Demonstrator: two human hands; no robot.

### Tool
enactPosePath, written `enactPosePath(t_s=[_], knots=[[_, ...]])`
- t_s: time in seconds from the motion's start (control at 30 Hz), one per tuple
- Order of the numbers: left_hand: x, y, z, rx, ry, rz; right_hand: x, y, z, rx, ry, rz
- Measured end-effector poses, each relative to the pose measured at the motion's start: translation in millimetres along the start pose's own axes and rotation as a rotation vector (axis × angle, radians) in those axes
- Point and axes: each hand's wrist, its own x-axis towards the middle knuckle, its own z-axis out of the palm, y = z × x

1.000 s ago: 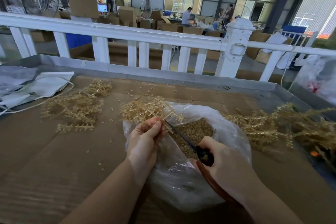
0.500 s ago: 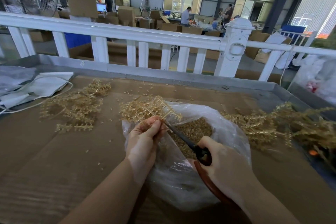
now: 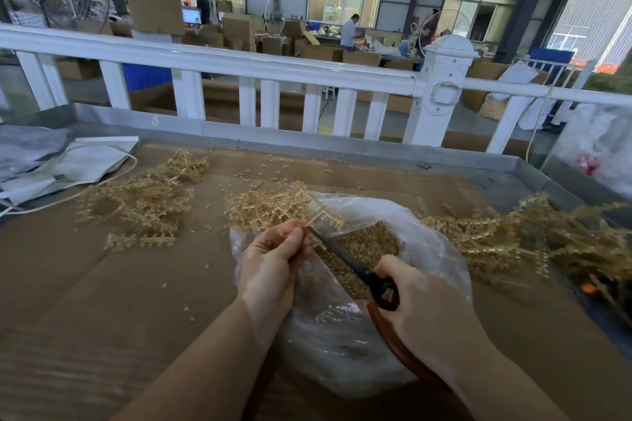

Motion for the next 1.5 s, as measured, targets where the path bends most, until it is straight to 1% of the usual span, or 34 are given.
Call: enactPosePath(t_s=[0.27,0.6,0.73,0.83,1.0,1.23,1.33,1.5], knots=[[-1.7,0.7,0.6,0.013,-0.016,0.003,0.7,-0.7,2.1,0.038,-0.012,0.017],[-1.9,-2.2,-0.5,0.099,-0.018,0.033,2.6,4.4,6.0,-0.008,-0.001,0.024],[-2.4,-2.8,-1.7,0.111,-0.034,0.037,4.7,6.8,4.2,0.107,-0.058,0.104],[-0.6,-0.2,-2.0,0.070,-0.024,-0.004,4.5,8.7,2.2,0.203,-0.047,0.150],[5.4,3.9,0.4,-0.008,-0.012,-0.081,0.9,5.0,4.9,0.206,-0.077,0.159],[7.8,8.4,-4.6,0.007,-0.096,-0.173,3.6,-1.5,7.4,0.197,-0.056,0.155],[6.1,9.7,-3.1,0.045,-0.088,-0.193,2.5,-2.8,6.9,0.223,-0.026,0.137],[3.0,12.3,0.8,0.086,-0.057,-0.211,1.5,1.0,7.7,0.289,-0.023,0.119]])
